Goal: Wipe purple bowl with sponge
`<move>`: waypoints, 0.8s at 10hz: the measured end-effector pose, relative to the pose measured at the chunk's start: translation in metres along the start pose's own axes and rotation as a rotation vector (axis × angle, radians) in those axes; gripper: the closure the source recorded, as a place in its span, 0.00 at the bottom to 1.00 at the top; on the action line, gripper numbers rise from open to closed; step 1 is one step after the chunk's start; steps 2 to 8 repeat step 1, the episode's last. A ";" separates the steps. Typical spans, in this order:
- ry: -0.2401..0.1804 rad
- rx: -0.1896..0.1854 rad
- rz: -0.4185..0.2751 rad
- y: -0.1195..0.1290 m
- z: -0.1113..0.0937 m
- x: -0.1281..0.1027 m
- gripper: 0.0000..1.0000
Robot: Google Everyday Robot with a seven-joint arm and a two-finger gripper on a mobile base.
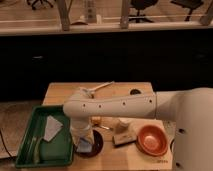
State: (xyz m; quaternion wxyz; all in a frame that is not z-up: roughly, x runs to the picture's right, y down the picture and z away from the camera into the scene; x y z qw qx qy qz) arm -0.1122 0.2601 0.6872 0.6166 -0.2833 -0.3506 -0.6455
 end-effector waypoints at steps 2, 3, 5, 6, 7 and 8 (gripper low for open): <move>0.000 0.000 0.000 0.000 0.000 0.000 1.00; 0.000 0.000 0.000 0.000 0.000 0.000 1.00; 0.000 0.000 0.000 0.000 0.000 0.000 1.00; 0.000 0.000 0.000 0.000 0.000 0.000 1.00; 0.000 0.000 0.000 0.000 0.000 0.000 1.00; 0.000 0.000 0.000 0.000 0.000 0.000 1.00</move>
